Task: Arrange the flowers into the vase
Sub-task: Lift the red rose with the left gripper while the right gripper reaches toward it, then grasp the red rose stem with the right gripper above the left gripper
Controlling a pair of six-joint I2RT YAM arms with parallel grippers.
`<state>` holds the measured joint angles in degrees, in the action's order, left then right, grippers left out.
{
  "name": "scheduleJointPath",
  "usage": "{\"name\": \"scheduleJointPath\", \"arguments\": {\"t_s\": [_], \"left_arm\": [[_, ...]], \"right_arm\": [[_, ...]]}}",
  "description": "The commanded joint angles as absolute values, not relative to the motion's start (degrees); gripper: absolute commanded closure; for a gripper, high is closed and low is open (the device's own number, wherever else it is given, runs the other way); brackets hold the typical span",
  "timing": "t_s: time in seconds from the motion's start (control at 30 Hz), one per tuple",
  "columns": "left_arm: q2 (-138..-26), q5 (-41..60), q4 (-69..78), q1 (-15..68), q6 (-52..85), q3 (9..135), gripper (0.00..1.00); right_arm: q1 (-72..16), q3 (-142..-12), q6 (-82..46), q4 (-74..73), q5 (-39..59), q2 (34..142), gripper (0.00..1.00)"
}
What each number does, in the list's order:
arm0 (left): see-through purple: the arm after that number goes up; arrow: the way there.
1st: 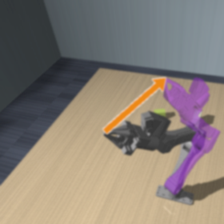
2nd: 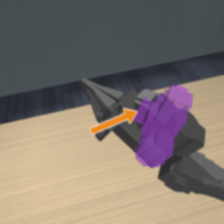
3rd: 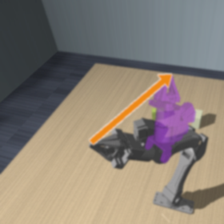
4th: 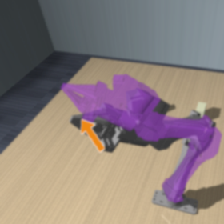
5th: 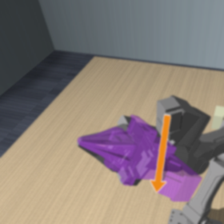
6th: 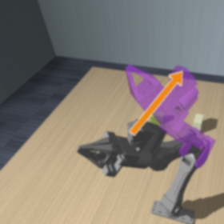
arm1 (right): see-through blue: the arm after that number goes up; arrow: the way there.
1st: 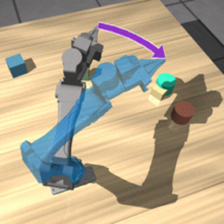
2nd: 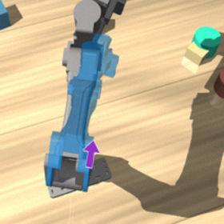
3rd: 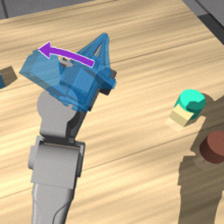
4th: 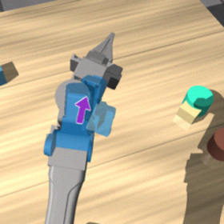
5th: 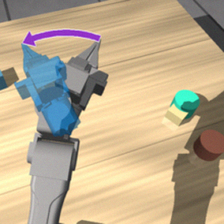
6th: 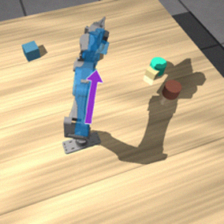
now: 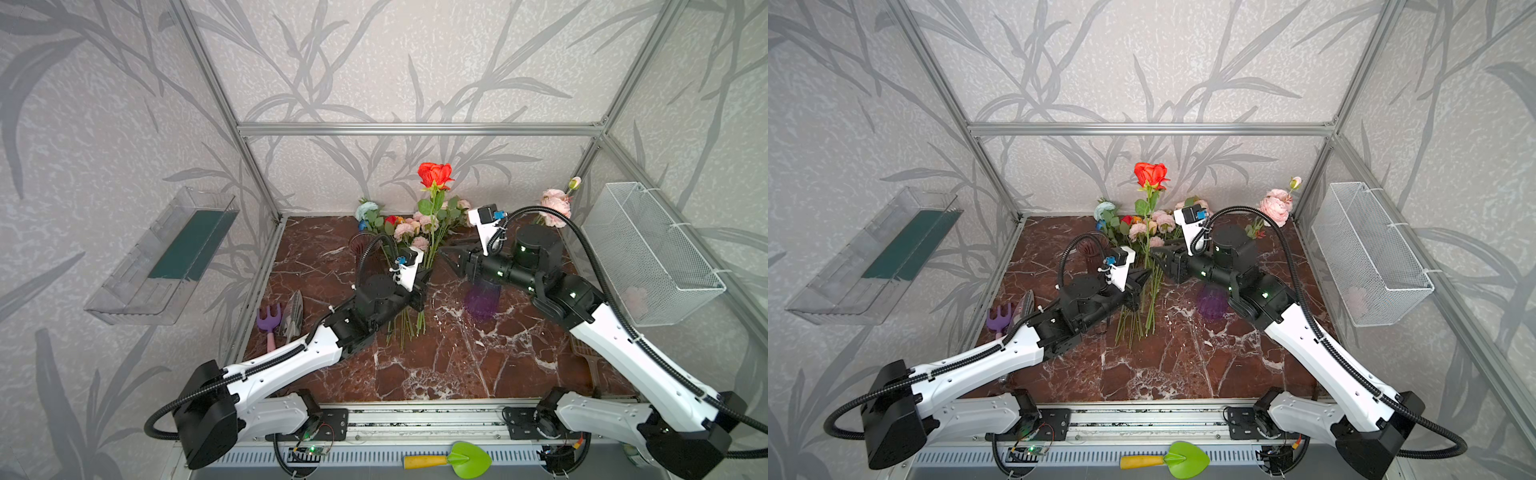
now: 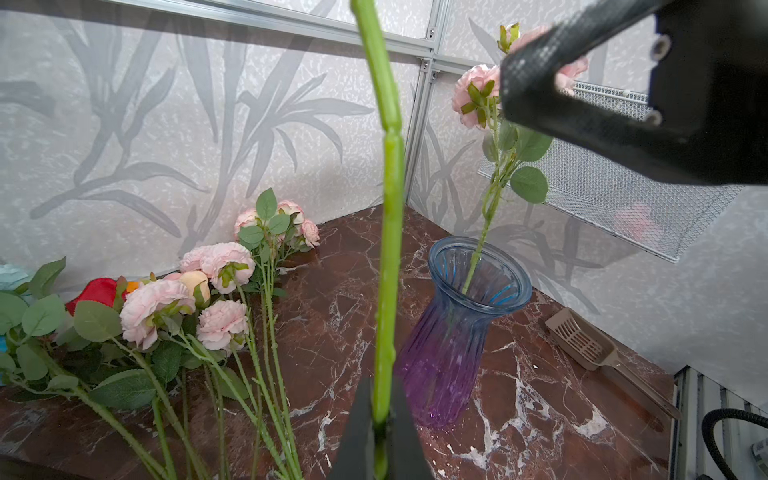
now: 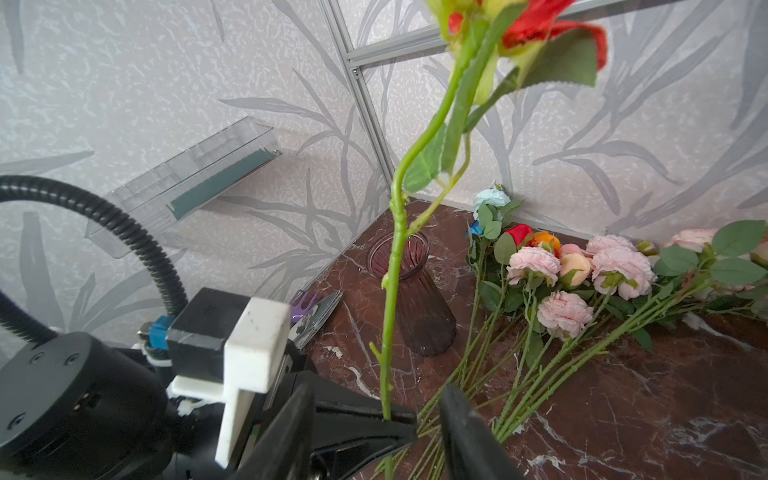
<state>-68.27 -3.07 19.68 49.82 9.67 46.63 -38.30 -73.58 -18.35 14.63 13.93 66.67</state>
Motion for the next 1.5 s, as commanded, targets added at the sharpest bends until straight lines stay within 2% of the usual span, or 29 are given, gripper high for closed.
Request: {"name": "scheduleJointPath", "arguments": {"t_s": [0.0, 0.2, 0.3, 0.47, 0.53, 0.9, 1.0, 1.1, 1.17, 1.2, 1.3, 1.47], "left_arm": [[-68.89, -2.52, 19.47, 50.10, 9.63, 48.84, 1.00], [-68.99, -2.37, 19.16, 50.19, 9.71, 49.00, 1.00], [-69.12, -2.34, 19.01, 50.25, 9.75, 49.04, 1.00], [-69.26, -1.90, 19.03, 50.27, 9.78, 49.10, 1.00], [-69.43, -1.61, 18.93, 50.27, 9.82, 49.22, 1.00], [-69.76, -0.63, 18.32, 50.36, 9.67, 49.37, 0.99], [-69.85, -0.71, 17.29, 50.41, 9.59, 49.90, 0.92], [-69.79, -0.88, 16.83, 50.32, 9.56, 50.10, 0.79], [-69.62, -1.18, 16.88, 50.36, 9.59, 50.09, 0.65], [-69.56, -1.39, 16.88, 50.36, 9.58, 49.99, 0.62], [-68.75, -3.18, 16.96, 50.36, 9.38, 49.71, 0.47], [-65.97, -9.93, 19.30, 50.36, 8.63, 47.82, 0.37]], "right_arm": [[-38.67, -75.83, -17.69, 12.42, 12.33, 68.64, 0.55], [-38.81, -77.55, -18.28, 10.88, 13.49, 71.87, 0.63], [-38.86, -77.65, -18.63, 10.25, 12.89, 72.40, 0.71], [-38.85, -77.91, -18.10, 10.37, 12.54, 72.86, 0.76], [-38.85, -77.79, -17.95, 10.36, 12.18, 72.68, 0.84], [-39.02, -76.59, -17.54, 9.58, 12.16, 72.18, 0.95], [-39.09, -76.33, -17.54, 9.15, 12.05, 71.68, 0.96], [-39.20, -76.06, -17.36, 8.91, 11.65, 71.30, 0.97], [-39.29, -75.69, -17.23, 8.54, 10.90, 70.85, 0.98], [-39.31, -75.46, -17.14, 8.34, 10.60, 70.56, 0.98], [-39.29, -75.06, -16.39, 8.13, 9.14, 69.49, 0.98], [-39.31, -75.98, -13.92, 9.19, 5.62, 67.03, 0.99]]}}
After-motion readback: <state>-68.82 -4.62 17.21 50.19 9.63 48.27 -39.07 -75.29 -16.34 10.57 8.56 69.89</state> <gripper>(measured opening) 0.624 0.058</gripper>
